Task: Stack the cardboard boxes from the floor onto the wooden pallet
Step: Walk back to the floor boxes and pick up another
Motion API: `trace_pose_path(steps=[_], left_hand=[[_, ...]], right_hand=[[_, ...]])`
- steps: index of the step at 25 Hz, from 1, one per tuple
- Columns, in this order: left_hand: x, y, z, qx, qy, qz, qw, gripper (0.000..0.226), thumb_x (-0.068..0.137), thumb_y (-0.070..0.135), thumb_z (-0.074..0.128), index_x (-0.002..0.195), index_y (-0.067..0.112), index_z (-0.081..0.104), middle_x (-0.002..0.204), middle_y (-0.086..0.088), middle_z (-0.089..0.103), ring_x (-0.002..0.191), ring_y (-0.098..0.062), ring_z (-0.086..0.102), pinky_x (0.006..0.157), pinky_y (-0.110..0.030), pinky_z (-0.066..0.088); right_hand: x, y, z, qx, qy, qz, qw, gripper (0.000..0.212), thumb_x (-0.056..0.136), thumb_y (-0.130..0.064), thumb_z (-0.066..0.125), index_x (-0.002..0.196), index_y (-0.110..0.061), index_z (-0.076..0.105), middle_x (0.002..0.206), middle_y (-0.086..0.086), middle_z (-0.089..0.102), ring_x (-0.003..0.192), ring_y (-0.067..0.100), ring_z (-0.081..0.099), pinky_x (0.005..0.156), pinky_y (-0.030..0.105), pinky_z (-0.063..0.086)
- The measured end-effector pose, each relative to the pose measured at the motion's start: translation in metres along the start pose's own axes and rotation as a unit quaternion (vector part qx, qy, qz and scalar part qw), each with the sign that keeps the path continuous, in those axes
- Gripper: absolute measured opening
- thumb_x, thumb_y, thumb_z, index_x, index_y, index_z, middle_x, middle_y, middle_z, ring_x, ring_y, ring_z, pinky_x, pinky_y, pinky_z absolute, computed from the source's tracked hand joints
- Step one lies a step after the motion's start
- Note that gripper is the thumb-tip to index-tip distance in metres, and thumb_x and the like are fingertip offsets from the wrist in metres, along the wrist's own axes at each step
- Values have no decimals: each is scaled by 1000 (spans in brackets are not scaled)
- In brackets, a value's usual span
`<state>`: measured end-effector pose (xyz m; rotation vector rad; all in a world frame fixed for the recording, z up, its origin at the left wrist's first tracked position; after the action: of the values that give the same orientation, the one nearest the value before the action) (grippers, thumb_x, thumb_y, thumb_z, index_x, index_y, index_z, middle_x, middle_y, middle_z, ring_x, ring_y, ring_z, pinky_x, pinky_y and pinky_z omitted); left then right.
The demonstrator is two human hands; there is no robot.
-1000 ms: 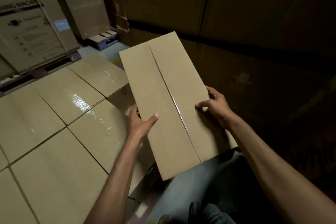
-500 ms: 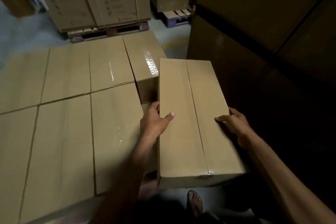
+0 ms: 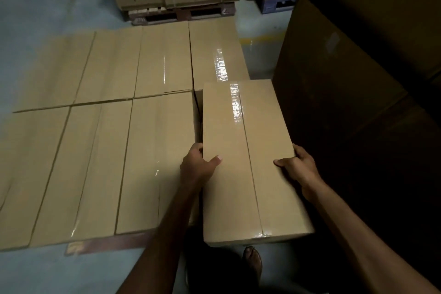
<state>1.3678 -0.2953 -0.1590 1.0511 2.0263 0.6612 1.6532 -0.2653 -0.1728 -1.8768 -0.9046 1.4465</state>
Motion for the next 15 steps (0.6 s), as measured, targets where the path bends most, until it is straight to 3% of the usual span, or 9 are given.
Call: trace_pose_path(steps=[2,4,7,11,13,15], left_hand=[[12,-16,-3,-2,26,-13,1000,45,80,33,86,117,13,69,109,-5,77,101,-24,71,90,-35,54],[28,-30,-3,22,47,-23,998,21,79,27,86,86,16,70,86,-6,75,88,-30,71,79,-34,52],[47,-45,4,50,58,-38,996,37,78,21,84,61,14,51,67,-6,62,77,-35,66,67,-32,43],[73,-60,19,58,67,-25,996,18,79,20,83,71,20,66,79,-14,73,82,-33,69,73,-35,50],[82,-65,24,50,72,-15,996,7,79,13,82,85,12,79,89,-15,77,89,-32,72,80,-33,52],[91,-70,28,37,77,-6,996,20,80,10,81,99,6,80,96,-14,78,94,-30,73,87,-30,52]], right_hand=[[10,12,16,-9,-19,0,1000,71,79,-7,78,144,-27,57,129,-4,68,116,19,63,108,44,49],[25,24,30,-19,-37,-3,999,74,82,-6,77,148,-27,51,131,-6,64,122,19,58,110,43,46],[45,34,44,-15,-53,-3,998,78,83,-1,75,151,-27,46,126,-7,60,122,18,54,106,38,45],[75,51,59,-12,-57,3,998,82,79,0,76,150,-30,47,128,-6,63,122,18,57,105,37,46],[90,60,63,-7,-59,6,998,83,78,1,77,149,-30,48,129,-5,66,123,19,59,106,39,47],[103,67,66,-3,-67,11,998,85,78,2,77,151,-30,47,131,-2,66,125,20,59,108,41,47]])
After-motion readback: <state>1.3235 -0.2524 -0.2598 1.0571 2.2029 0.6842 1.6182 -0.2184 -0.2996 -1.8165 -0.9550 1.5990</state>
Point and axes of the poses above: each hand's wrist, its own x-axis towards the middle knuckle, its own z-axis out of the palm, y = z × x, the point moved 3 cm from there along x, towards the middle knuckle
